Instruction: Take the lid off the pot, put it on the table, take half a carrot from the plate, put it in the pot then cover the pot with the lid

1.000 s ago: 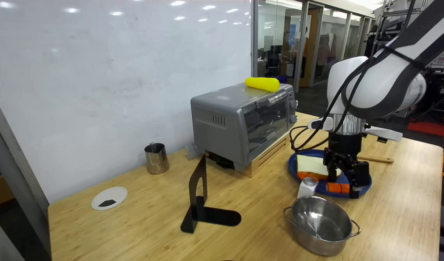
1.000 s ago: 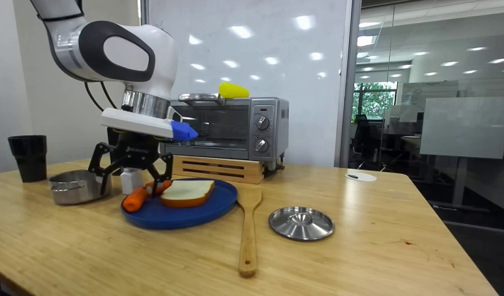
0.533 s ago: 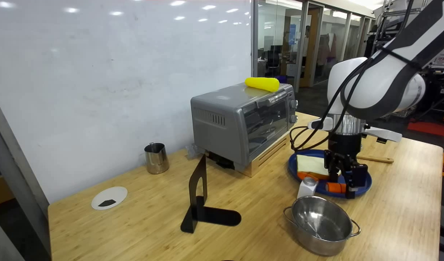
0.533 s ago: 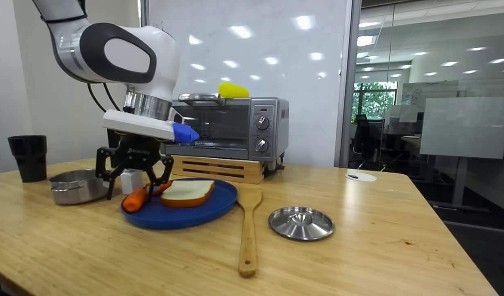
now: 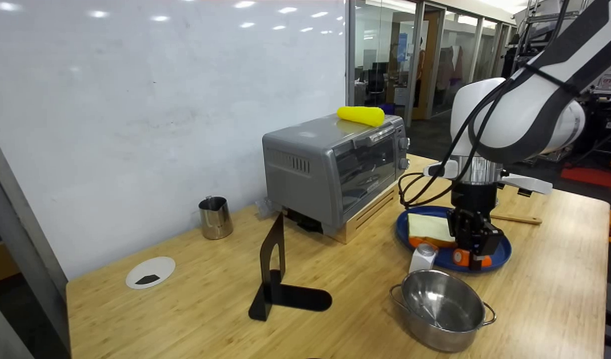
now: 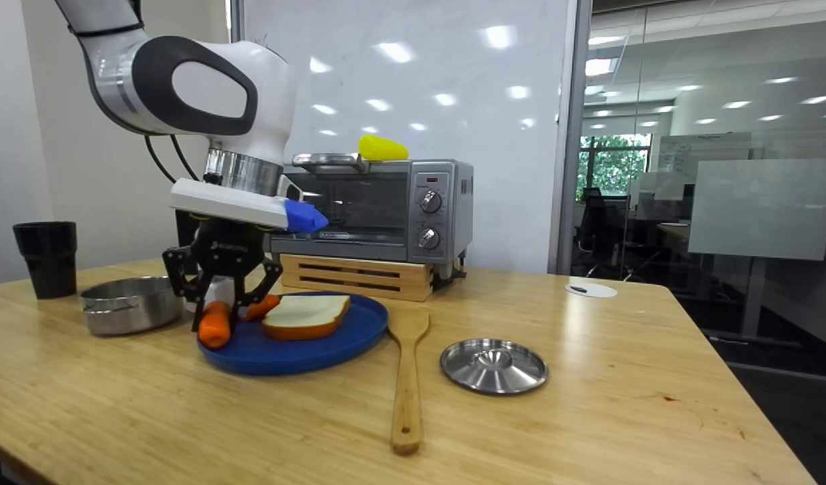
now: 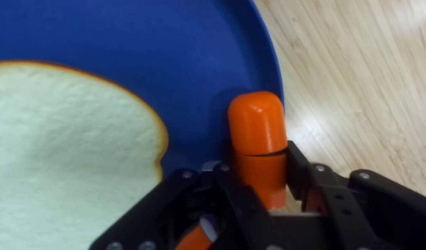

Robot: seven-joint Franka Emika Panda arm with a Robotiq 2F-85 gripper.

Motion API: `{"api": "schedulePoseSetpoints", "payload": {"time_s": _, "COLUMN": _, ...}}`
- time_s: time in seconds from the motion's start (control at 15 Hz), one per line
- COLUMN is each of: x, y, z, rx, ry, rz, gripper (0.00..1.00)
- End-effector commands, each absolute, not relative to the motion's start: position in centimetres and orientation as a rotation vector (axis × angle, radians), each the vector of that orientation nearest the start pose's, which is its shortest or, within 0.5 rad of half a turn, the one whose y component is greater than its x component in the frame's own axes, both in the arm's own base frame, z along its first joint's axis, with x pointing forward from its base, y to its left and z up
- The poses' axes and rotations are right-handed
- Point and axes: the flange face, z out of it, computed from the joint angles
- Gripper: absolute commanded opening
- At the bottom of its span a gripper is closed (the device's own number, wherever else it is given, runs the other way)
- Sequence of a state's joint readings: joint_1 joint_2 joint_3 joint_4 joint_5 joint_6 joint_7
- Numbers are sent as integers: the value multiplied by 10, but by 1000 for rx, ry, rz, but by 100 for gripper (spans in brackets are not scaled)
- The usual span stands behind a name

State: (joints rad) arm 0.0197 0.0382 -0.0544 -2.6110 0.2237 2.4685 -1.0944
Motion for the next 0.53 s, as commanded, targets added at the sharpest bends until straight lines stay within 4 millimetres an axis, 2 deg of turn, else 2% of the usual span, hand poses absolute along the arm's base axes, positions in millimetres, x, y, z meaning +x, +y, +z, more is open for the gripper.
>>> {"api": "schedulePoseSetpoints", "payload": {"time_s": 0.0, "x": 420, "y": -18, "z": 219, "rx": -2647, "ry": -1261, "rz": 116, "gripper": 12}}
{"api": "schedulePoseSetpoints", "payload": {"time_s": 0.27, "x": 419, "y": -15, "z": 229, "rx": -2645, "ry": -1275, "rz": 147, "gripper": 12}}
{"api": "schedulePoseSetpoints", "payload": {"time_s": 0.47, "x": 417, "y": -11, "z": 249, "rx": -2665, "ry": -1318, "rz": 183, "gripper": 12}}
